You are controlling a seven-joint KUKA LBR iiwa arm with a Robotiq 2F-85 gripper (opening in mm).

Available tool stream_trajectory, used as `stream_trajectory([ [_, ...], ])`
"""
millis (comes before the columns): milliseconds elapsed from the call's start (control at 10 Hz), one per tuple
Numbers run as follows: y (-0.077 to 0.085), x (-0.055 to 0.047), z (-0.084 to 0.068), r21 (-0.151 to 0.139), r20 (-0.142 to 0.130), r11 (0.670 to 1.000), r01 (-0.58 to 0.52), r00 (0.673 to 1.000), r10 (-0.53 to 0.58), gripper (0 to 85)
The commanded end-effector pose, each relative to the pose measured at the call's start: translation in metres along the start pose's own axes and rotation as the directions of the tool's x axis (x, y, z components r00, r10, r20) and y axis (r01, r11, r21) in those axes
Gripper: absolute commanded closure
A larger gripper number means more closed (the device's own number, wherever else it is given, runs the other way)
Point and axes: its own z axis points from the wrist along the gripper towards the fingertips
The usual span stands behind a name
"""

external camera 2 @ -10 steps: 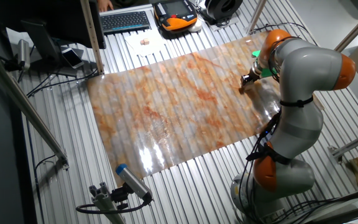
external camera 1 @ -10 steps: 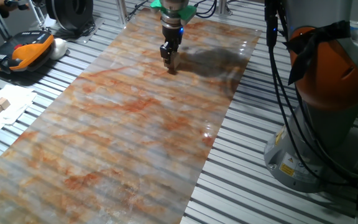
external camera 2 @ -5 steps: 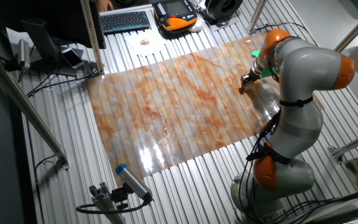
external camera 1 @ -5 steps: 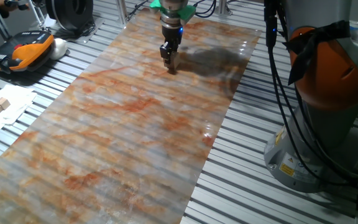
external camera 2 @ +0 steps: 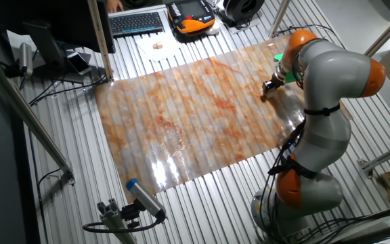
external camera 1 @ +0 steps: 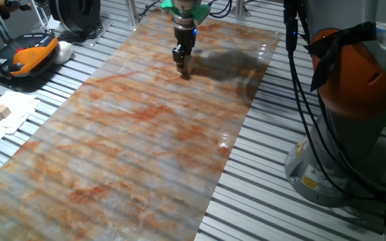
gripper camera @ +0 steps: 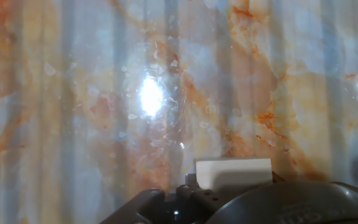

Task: Pick up the small block on the left and move it to the right

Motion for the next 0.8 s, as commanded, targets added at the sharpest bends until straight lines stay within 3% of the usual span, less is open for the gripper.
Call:
stream_trajectory([
  [0,-0.0002,-0.0003,0.0,-0.008,-0.012,1.0,0.012,1.0,-0.012,85.0],
  [500,-0.001,-0.0016,-0.0012,-0.007,-0.001,1.0,0.001,1.0,-0.001,85.0],
  [700,-0.0009,-0.0009,-0.0023,-0.021,0.004,1.0,0.0,1.0,0.0,85.0],
])
